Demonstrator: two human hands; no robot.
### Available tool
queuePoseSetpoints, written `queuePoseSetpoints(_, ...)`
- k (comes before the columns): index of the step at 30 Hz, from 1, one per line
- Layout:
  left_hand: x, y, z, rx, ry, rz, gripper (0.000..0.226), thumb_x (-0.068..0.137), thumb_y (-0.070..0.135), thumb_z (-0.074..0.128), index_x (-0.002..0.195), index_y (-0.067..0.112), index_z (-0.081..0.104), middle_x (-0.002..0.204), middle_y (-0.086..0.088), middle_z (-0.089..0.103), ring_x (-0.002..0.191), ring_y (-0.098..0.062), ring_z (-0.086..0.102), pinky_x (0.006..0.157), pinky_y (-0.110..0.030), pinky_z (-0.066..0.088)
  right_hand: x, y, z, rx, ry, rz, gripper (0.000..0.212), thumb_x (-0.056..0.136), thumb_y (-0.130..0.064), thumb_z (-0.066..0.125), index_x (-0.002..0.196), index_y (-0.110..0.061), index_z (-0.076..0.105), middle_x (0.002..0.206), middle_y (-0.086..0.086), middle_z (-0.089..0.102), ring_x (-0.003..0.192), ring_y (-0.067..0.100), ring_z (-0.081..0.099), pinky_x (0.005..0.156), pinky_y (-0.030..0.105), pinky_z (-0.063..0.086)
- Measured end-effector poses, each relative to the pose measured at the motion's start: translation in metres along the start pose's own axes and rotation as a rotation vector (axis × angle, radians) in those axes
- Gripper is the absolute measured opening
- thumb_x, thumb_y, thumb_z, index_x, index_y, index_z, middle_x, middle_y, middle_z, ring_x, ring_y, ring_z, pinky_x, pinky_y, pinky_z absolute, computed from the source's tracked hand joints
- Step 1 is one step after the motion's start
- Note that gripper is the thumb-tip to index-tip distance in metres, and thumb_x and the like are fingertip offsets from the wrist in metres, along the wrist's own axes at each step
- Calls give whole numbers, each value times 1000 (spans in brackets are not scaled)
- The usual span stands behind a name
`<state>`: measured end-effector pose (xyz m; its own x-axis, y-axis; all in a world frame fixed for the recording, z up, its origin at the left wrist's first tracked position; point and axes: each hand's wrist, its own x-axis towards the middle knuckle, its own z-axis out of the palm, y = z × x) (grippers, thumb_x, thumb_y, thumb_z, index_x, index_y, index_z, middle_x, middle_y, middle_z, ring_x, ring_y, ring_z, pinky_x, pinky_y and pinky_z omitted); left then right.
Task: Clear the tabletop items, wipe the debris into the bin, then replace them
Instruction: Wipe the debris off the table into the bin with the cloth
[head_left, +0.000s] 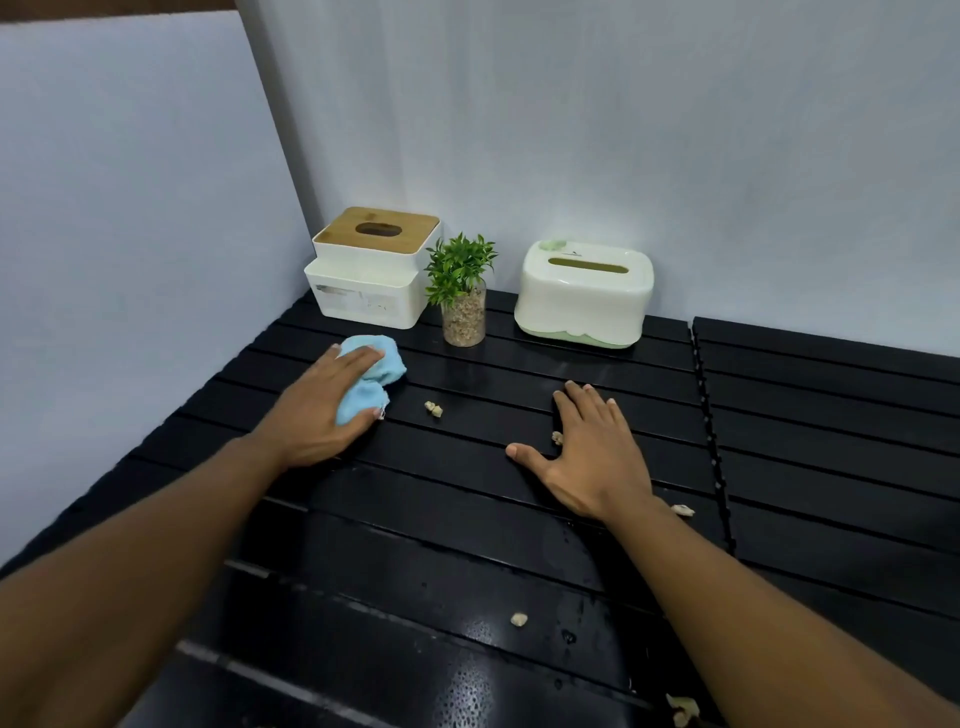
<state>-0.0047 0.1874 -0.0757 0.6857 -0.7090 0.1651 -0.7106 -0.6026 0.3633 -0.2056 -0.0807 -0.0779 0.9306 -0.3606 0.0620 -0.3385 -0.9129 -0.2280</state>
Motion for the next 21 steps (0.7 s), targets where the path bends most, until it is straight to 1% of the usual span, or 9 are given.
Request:
queuePoseSetpoints(2,1,9,8,18,44,5,66,83,55,44,144,33,34,150,3,38,144,-25,23,116,-41,23,-1,0,0,-3,3,-1,101,78,-83,24,151,-14,20,161,3,12,149,19,4,121,41,4)
queuePoseSetpoints(5,-3,30,17,45,58,29,71,78,58,42,141,27,40,143,0,44,135,-28,31,113,-46,26,-2,-1,-1,-8,15,-1,98,78,-83,26,149,-15,25,160,5,18,148,21,10,121,41,8)
queuePoseSetpoints(7,-9,48,25,26,60,32,75,75,58,44,142,25,39,141,2,43,132,-26,32,110,-48,29,-3,-2,-6,-29,7,-23,95,79,-82,28,147,-16,30,157,6,24,146,23,17,119,41,14)
queuePoseSetpoints(9,-11,56,28,7,58,40,77,74,58,45,144,26,36,141,2,43,131,-24,33,111,-44,29,-4,2,-18,-18,7,-62,89,80,-79,34,144,-17,36,151,5,36,141,23,28,115,40,24)
queuePoseSetpoints(12,-6,45,15,86,27,108,81,73,68,50,144,33,34,142,3,42,129,-23,40,107,-44,33,-11,27,-46,40,49,-94,76,84,-72,39,140,-21,42,141,0,46,132,20,38,107,38,34)
queuePoseSetpoints(14,0,33,7,64,-38,128,88,72,71,56,147,36,25,150,1,32,136,-22,35,110,-42,32,-21,56,-59,5,79,-81,70,86,-69,39,138,-21,45,139,-1,48,130,20,40,105,37,36)
queuePoseSetpoints(16,6,29,7,-4,-133,116,95,72,71,58,150,39,14,158,2,17,145,-21,17,116,-42,21,-32,83,-61,-13,74,-11,68,87,-65,41,137,-19,47,141,2,47,132,21,39,107,37,33)
queuePoseSetpoints(17,7,31,11,-18,-149,123,93,73,72,56,150,39,15,158,2,16,146,-21,12,117,-42,17,-37,93,-58,4,63,37,66,89,-61,44,138,-17,47,144,4,45,135,22,36,110,38,30)
queuePoseSetpoints(21,2,52,27,-45,55,110,75,73,65,53,136,23,48,146,-1,40,137,-20,34,114,-33,24,-44,108,-36,6,68,107,57,93,-46,47,140,-14,45,151,7,37,144,24,22,119,40,12)
